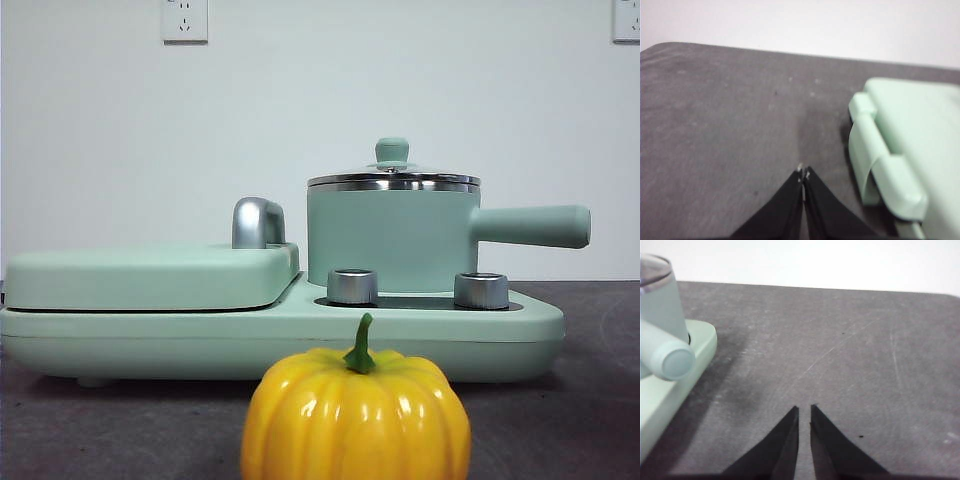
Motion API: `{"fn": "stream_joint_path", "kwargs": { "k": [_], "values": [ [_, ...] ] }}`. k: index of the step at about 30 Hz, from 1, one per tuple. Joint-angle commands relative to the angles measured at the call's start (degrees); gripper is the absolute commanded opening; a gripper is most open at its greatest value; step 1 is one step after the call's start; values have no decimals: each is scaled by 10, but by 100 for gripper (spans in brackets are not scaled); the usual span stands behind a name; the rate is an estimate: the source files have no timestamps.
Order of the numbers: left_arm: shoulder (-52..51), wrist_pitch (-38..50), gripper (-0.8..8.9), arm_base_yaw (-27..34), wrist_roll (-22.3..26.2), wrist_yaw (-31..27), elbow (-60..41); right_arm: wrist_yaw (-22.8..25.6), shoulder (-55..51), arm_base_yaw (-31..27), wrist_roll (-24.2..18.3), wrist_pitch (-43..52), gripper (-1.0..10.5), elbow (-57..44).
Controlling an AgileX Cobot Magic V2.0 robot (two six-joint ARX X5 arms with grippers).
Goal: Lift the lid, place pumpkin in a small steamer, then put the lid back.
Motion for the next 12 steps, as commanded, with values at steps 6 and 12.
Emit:
{"fn": "stream_joint_path", "kwargs": {
  "k": [6,12],
  "values": [
    [1,18,7,0,-104,19,7,-91,-1,10,103,-6,35,30],
    [32,-30,8,-10,-136,49,87,-92,7,25,165,-56,34,120]
  ]
}}
